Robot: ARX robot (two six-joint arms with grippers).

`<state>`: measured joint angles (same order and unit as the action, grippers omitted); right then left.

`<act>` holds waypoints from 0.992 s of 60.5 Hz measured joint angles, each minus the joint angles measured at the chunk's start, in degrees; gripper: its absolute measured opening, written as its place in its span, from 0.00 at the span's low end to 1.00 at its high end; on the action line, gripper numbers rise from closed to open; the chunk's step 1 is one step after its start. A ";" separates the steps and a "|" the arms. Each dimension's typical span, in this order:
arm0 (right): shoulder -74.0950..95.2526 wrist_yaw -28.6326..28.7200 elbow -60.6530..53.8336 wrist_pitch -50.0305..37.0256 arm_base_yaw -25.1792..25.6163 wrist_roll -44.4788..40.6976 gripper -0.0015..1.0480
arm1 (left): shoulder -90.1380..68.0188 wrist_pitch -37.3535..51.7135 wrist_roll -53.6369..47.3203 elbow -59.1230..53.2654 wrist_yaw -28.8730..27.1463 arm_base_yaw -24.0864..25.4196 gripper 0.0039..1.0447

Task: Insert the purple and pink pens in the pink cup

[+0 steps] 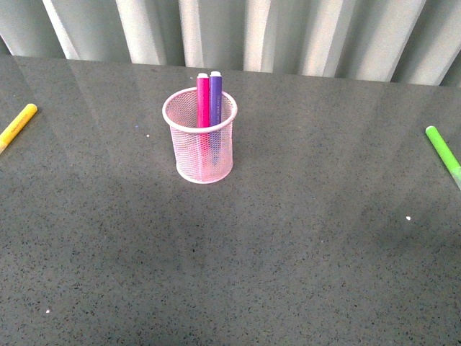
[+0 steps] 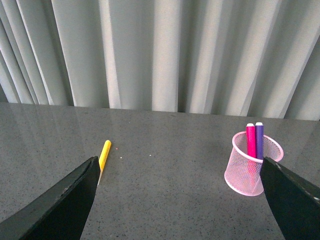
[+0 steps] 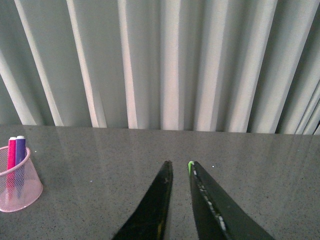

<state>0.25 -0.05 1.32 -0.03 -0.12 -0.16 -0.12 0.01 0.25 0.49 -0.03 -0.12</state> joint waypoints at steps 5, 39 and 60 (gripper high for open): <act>0.00 0.02 0.00 0.00 -0.02 0.00 0.34 | 0.00 0.00 0.02 0.00 0.00 0.00 0.94; 0.00 0.00 0.00 0.00 0.00 0.07 0.93 | 0.00 0.00 0.02 0.00 0.00 0.00 0.94; 0.00 0.00 0.00 0.00 -0.02 0.07 0.93 | -0.02 0.00 0.02 0.00 0.00 0.00 0.94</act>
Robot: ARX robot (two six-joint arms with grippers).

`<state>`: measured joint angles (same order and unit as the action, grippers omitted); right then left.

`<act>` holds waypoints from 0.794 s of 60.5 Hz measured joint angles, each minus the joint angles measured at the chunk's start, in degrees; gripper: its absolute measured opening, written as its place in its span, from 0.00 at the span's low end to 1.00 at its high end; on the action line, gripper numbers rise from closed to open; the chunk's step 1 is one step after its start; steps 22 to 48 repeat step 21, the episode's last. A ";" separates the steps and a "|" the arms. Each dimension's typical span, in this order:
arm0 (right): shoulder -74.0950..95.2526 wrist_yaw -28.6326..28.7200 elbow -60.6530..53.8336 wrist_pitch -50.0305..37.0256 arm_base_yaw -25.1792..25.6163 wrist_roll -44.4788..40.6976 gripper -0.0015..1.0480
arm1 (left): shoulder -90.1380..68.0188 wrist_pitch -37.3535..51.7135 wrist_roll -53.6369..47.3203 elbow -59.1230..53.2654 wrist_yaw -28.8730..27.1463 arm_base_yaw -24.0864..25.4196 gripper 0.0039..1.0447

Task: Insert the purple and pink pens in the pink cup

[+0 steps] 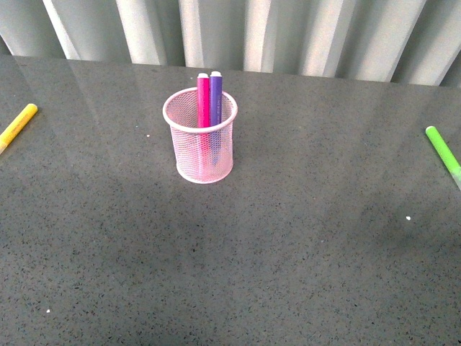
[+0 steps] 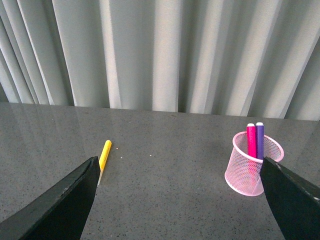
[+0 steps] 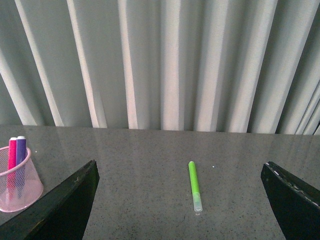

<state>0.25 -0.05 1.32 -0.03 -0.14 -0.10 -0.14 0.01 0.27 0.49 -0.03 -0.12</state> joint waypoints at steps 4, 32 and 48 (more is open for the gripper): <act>0.00 0.00 0.00 0.00 0.00 0.00 0.93 | 0.02 0.00 0.00 0.00 0.00 0.00 0.94; 0.00 0.00 0.00 0.00 0.00 0.00 0.93 | 0.00 0.02 0.00 0.00 0.00 0.00 0.94; 0.00 0.00 0.00 0.00 0.00 0.00 0.93 | 0.00 0.02 0.00 0.00 0.00 0.00 0.94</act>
